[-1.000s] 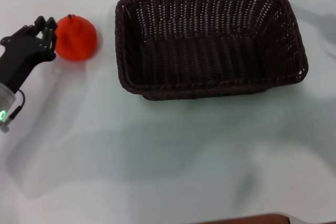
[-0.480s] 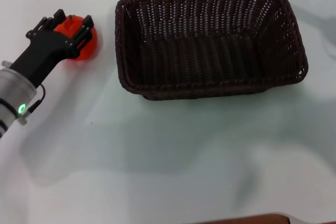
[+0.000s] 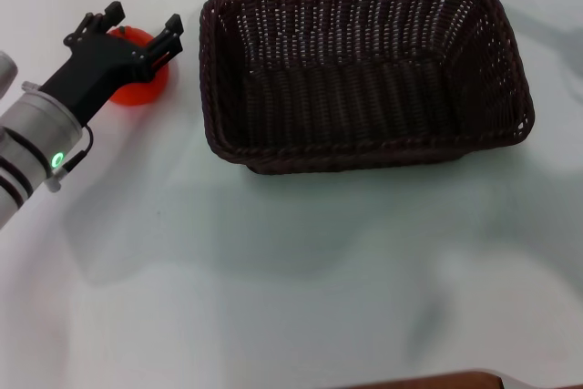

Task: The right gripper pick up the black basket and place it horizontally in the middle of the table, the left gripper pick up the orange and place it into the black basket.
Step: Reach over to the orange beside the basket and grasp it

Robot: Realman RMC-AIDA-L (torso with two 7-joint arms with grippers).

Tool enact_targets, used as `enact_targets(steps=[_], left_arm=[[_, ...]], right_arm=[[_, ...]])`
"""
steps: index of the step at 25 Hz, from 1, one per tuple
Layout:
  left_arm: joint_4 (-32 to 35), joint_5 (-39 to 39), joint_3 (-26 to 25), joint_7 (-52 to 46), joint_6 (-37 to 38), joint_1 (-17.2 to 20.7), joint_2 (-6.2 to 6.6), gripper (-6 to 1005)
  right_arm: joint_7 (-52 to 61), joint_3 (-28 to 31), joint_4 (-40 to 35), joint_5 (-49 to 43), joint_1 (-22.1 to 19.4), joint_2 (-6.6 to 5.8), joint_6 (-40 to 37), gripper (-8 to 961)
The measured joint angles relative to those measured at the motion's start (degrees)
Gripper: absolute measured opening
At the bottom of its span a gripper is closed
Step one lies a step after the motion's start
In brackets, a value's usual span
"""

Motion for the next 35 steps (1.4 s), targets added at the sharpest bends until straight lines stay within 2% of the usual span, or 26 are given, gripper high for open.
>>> enact_targets(steps=[1, 12, 17, 20, 25, 35], left_arm=[[0.0, 0.0, 0.0, 0.0, 0.1, 0.0, 0.0, 897], [-0.4, 0.0, -1.4, 0.3, -0.1, 1.9, 0.09, 709], [-0.5, 0.0, -1.4, 0.3, -0.1, 1.9, 0.09, 502], [-0.5, 0.0, -1.5, 0.5, -0.1, 1.8, 0.16, 261], [-0.3, 0.3, -1.5, 0.5, -0.2, 1.6, 0.3, 40], [-2.0, 1.0, 1.1, 0.5, -0.5, 1.6, 0.84, 14]], right_arm=[[0.0, 0.1, 0.1, 0.0, 0.0, -0.03, 0.0, 563], [0.0, 0.3, 0.5, 0.3, 0.1, -0.25, -0.1, 563], [0.1, 0.2, 0.6, 0.4, 0.6, -0.25, -0.1, 563], [0.2, 0.2, 0.9, 0.5, 0.7, -0.25, -0.1, 563], [0.1, 0.3, 1.3, 0.5, 0.9, -0.25, -0.2, 562], [0.0, 0.2, 2.1, 0.5, 1.5, -0.39, -0.4, 562]])
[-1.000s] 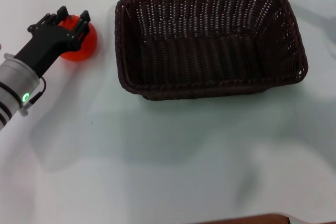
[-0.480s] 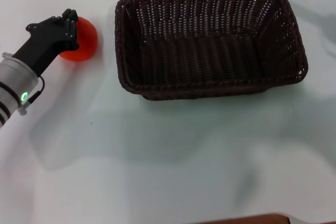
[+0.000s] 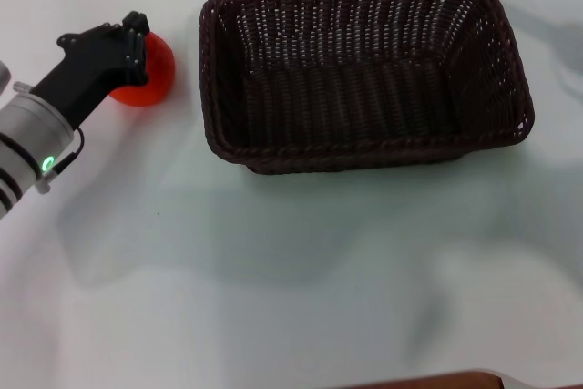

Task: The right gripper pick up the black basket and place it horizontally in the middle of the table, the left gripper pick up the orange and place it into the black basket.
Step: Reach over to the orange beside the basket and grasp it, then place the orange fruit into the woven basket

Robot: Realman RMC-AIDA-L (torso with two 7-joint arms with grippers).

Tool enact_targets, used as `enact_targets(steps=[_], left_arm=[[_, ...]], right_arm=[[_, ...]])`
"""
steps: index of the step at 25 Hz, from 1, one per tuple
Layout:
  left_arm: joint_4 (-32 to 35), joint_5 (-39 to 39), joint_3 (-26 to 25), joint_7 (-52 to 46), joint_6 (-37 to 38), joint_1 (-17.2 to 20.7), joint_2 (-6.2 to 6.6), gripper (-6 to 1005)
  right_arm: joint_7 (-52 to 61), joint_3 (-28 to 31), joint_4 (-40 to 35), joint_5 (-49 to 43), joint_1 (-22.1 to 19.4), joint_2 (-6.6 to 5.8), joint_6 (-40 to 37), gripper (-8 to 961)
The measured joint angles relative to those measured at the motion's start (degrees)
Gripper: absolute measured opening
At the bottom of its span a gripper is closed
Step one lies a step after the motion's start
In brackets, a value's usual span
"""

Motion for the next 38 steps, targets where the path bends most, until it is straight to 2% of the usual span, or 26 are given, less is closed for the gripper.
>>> enact_targets(steps=[15, 21, 25, 30, 38], left_arm=[[-11.5, 2.1, 0.2, -4.9, 0.4, 2.6, 0.52, 15], [-17.7, 4.3, -0.1, -10.3, 1.8, 4.5, 1.48, 15], [-22.4, 6.3, 0.0, -12.6, 2.1, 6.1, 1.54, 16], [-30.9, 12.4, 0.0, -21.5, 2.2, 8.4, 1.41, 16], [-43.4, 22.6, 0.3, -36.7, 1.2, 12.5, 0.45, 20]], right_arm=[[-1.1, -0.3, 2.0, -0.1, 1.2, -0.53, 0.0, 562], [-1.6, -0.4, 2.7, -0.1, 1.3, -0.54, -0.1, 562], [-2.0, -0.4, 3.2, -0.1, 1.4, -0.62, -0.5, 562], [-2.4, -0.4, 4.2, 0.0, 1.8, -0.99, -1.1, 562], [-3.4, -0.4, 6.2, 0.0, 2.2, -1.2, -2.4, 563]])
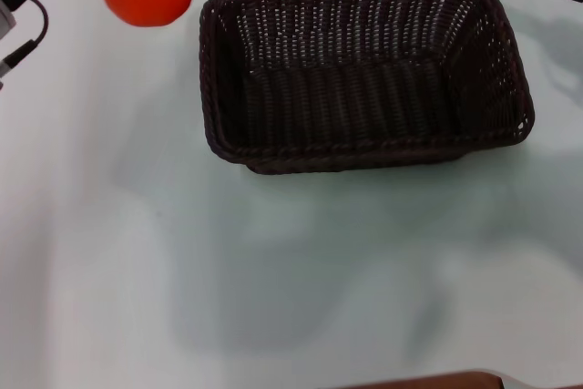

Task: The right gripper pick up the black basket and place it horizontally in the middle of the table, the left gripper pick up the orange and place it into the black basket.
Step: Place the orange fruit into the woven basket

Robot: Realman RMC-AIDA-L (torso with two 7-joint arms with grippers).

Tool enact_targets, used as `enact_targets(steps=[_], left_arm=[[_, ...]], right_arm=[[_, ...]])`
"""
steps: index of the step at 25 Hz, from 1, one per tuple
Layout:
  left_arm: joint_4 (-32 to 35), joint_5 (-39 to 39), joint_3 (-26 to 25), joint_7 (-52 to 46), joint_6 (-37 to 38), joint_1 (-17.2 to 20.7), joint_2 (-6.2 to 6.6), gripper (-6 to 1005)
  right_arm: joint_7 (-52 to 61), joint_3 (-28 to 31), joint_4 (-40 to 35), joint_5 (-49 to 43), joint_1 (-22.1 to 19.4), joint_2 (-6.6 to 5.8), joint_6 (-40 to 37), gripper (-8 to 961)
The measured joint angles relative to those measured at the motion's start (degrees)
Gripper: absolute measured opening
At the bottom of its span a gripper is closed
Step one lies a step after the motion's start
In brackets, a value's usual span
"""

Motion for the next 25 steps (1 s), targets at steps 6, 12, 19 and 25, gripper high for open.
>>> enact_targets(steps=[6, 12, 19, 25], left_arm=[[-2.4, 1.9, 1.6, -4.4, -4.9, 0.6, -0.54, 23], [-3.4, 2.0, 7.0, -5.9, -7.3, 1.2, -0.49, 26], [0.2, 1.8, 14.0, -6.0, -5.8, -1.8, -0.86, 29], [5.0, 1.8, 17.8, -5.1, -4.7, -4.7, -1.05, 32]], right_arm=[[-1.1, 0.1, 1.3, 0.0, 0.3, 0.0, -0.7, 563], [-1.2, 0.1, 1.4, 0.1, 0.3, -0.11, -0.8, 562], [-1.1, 0.0, 1.5, 0.1, 0.7, -0.24, -0.7, 562], [-1.2, -0.2, 1.8, -0.2, 0.9, -0.29, -0.3, 563]])
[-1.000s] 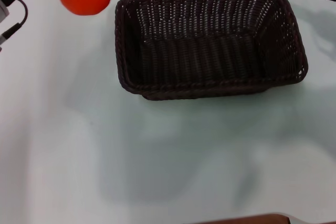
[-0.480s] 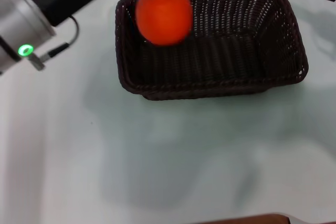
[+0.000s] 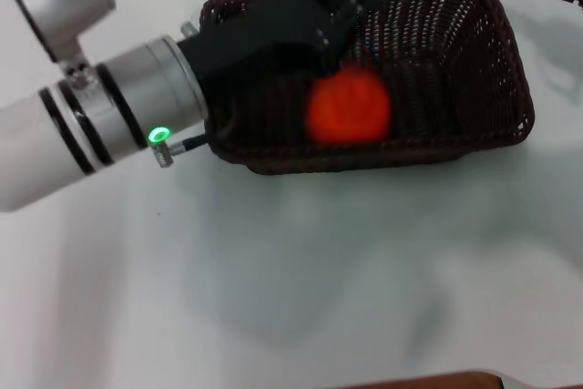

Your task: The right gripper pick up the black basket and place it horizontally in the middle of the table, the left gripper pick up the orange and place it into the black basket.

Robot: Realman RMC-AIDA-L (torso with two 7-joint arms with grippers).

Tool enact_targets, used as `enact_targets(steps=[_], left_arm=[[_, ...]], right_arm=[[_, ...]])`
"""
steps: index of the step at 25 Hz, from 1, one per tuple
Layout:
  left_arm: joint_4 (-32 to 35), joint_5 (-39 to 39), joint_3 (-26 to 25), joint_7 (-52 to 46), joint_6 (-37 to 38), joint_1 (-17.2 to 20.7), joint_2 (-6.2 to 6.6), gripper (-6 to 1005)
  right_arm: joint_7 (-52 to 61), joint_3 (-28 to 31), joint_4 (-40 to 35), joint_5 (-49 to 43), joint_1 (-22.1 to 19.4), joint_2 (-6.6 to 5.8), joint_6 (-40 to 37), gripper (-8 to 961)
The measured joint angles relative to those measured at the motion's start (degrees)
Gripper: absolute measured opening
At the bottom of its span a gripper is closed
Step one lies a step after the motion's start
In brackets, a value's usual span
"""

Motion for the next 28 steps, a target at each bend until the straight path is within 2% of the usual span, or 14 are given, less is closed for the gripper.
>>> enact_targets(steps=[3, 6, 13, 15, 17, 20, 22, 23, 28], left_arm=[[0.3, -1.1, 0.9, 1.9, 1.9, 0.8, -0.34, 34], [0.1, -3.2, 0.3, 4.4, 2.4, 2.0, -0.25, 129], [4.1, -10.8, -9.9, 13.2, 2.2, 5.9, -0.14, 349], [9.6, -16.5, -14.2, 20.0, 0.7, 6.6, -0.17, 412], [15.3, -22.2, -17.1, 25.8, -2.8, 6.6, -0.2, 659], [26.2, -30.6, -21.2, 34.5, -11.1, 5.6, -0.14, 738], [31.5, -33.4, -23.4, 38.1, -15.2, 5.2, -0.1, 791], [33.2, -34.0, -24.4, 38.9, -16.4, 5.1, -0.09, 817], [37.0, -34.4, -27.4, 40.4, -18.8, 6.4, 0.0, 817]], right_arm=[[0.0, 0.0, 0.0, -0.1, 0.0, -0.12, 0.3, 563], [-0.1, 0.0, 0.0, -0.1, -0.3, -0.22, 0.4, 563], [-3.4, 0.6, 0.9, 0.6, -0.4, -0.18, -0.4, 563], [-7.4, 0.7, 2.2, 2.2, -0.4, 0.47, -1.9, 563], [-9.4, 0.7, 2.9, 3.4, -0.4, 0.78, -2.5, 563], [-18.1, 0.8, 5.9, 9.3, -0.9, 1.87, -3.0, 563], [-24.9, 0.8, 8.2, 14.1, -1.5, 2.33, -2.3, 563], [-28.6, 0.8, 9.9, 16.9, -1.9, 2.43, -1.9, 563], [-44.6, 0.8, 16.8, 26.5, -3.1, 2.5, -0.6, 563]])
